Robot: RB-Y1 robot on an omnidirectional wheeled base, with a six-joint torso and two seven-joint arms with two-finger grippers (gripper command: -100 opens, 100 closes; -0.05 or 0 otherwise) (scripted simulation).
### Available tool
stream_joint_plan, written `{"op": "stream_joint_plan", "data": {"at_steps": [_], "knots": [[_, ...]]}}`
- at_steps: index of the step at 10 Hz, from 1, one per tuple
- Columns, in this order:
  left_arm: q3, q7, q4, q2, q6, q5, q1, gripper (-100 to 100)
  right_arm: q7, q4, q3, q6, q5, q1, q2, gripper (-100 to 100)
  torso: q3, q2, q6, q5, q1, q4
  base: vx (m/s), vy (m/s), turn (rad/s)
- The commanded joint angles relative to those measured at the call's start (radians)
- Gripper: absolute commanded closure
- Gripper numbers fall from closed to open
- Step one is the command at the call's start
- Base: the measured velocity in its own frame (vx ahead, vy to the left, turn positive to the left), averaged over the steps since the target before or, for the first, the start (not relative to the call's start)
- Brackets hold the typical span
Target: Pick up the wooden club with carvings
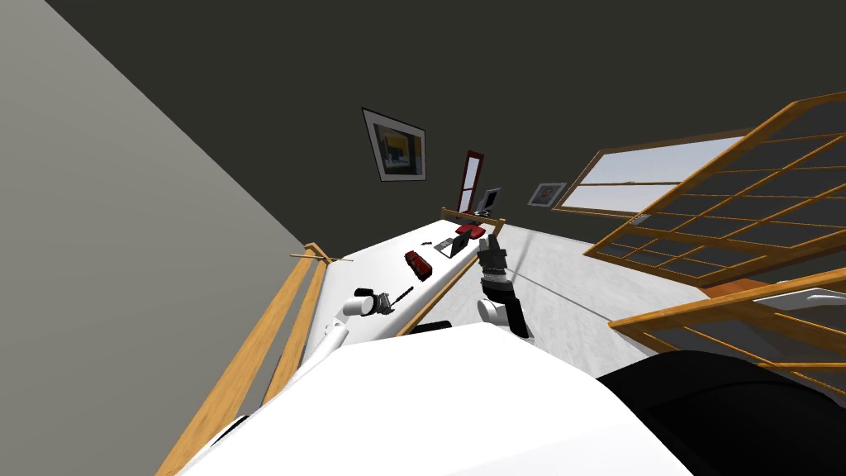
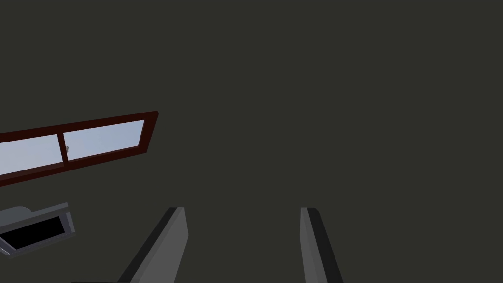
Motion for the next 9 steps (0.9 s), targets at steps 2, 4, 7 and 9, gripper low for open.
{"op": "stream_joint_plan", "data": {"at_steps": [2, 4, 7, 9], "knots": [[-0.009, 0.026, 0.03, 0.016, 0.055, 0.017, -0.022, -100, 0.0, 0.0, 0.0, 0.0, 0.0, 0.0, 0.0, 0, 0.0, 0.0, 0.0, 0.0, 0.0, 0.0, -0.002, 0.046, -0.021], [-0.018, 0.047, 0.055, 0.033, 0.099, 0.036, -0.036, -100, 0.0, 0.0, 0.0, 0.0, 0.0, 0.0, 0.0, 0, 0.0, 0.0, 0.0, 0.0, -0.001, 0.0, 0.001, 0.029, -0.022], [-0.021, 0.054, 0.07, 0.041, 0.117, 0.045, -0.045, -100, 0.0, 0.0, 0.0, 0.0, 0.0, 0.0, 0.0, 0, 0.0, 0.001, 0.0, 0.0, -0.001, 0.0, -0.004, 0.027, -0.013], [-0.02, 0.039, 0.104, 0.023, 0.093, 0.034, -0.043, -100, 0.0, 0.0, 0.0, 0.0, 0.0, 0.0, 0.0, 0, 0.0, 0.0, 0.0, -0.001, -0.003, 0.0, 0.006, 0.0, -0.015]]}}
